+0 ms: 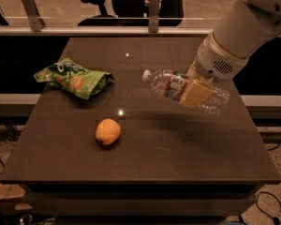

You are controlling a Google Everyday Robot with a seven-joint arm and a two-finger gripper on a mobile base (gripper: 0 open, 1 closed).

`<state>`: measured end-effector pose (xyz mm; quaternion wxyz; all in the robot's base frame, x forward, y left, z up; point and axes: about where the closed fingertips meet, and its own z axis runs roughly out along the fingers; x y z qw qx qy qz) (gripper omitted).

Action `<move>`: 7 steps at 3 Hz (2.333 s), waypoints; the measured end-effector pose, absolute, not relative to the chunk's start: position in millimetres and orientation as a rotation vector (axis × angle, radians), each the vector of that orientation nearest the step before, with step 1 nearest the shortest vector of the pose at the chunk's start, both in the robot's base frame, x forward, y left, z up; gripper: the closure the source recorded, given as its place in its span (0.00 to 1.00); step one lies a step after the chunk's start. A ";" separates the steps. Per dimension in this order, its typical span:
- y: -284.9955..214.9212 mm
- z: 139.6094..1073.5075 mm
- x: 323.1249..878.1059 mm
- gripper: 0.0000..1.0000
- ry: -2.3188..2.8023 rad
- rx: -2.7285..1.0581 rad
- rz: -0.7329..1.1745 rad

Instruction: Move water bottle near orange

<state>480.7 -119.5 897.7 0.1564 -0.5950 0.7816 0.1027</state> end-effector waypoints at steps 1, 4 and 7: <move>-123.7 906.3 483.8 1.00 2.225 -1.692 0.204; -121.9 905.0 483.6 0.58 2.222 -1.698 0.201; -112.2 893.1 489.5 1.00 2.263 -1.747 0.159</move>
Offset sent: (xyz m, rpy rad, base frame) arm 0.0022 -0.0030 0.0072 -0.0272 -0.0459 -0.0105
